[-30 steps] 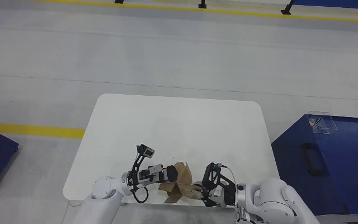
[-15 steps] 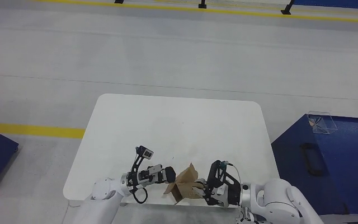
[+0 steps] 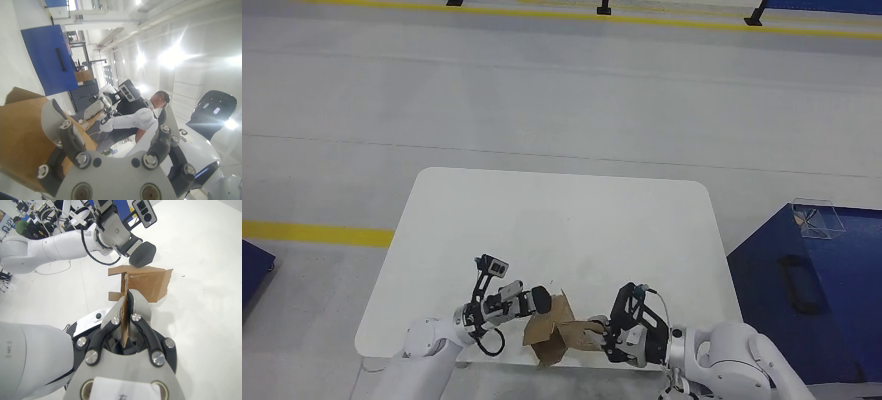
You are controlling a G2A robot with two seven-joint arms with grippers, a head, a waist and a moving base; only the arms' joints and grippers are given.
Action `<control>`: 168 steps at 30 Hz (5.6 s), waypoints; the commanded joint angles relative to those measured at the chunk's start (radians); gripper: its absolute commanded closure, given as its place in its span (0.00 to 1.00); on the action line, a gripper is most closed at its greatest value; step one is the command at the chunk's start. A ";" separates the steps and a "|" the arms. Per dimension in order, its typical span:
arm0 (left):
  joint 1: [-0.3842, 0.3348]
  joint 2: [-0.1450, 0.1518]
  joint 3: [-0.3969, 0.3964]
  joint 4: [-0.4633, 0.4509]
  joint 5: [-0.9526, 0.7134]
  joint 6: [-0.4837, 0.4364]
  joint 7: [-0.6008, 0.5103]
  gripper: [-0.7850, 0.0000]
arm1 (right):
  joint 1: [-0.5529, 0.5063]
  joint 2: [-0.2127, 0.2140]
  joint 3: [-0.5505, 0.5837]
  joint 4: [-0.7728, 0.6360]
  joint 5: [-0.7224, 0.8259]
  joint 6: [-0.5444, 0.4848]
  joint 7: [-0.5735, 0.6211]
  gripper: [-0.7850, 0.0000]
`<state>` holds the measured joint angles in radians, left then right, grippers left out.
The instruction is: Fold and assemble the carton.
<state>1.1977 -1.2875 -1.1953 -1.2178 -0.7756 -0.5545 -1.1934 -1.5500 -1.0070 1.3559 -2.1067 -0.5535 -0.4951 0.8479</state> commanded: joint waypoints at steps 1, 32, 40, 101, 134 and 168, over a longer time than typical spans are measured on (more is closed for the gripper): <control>0.004 0.006 -0.031 -0.016 0.035 -0.048 0.033 0.00 | 0.005 0.002 0.022 0.006 0.039 0.013 -0.011 1.00; 0.151 0.047 -0.071 -0.380 1.125 0.102 0.513 0.00 | 0.087 0.029 0.124 0.059 0.310 0.040 0.062 1.00; 0.108 0.041 -0.019 -0.323 1.104 0.172 0.520 0.00 | 0.077 0.032 0.101 0.048 0.296 0.029 0.058 1.00; 0.016 0.056 -0.037 -0.171 0.022 0.736 0.127 1.00 | -0.062 0.029 0.212 -0.028 0.290 0.057 -0.422 0.00; 0.096 0.055 0.001 -0.233 0.080 0.586 0.239 1.00 | 0.129 -0.008 -0.060 0.085 -0.250 0.435 -0.369 0.00; 0.104 0.074 -0.017 -0.285 0.017 0.731 0.247 1.00 | 0.212 -0.048 -0.187 0.201 -0.249 0.437 -0.322 0.00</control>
<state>1.3014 -1.2137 -1.2110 -1.5034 -0.7573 0.1774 -0.9451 -1.3383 -1.0542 1.1613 -1.9037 -0.8078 -0.0586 0.5346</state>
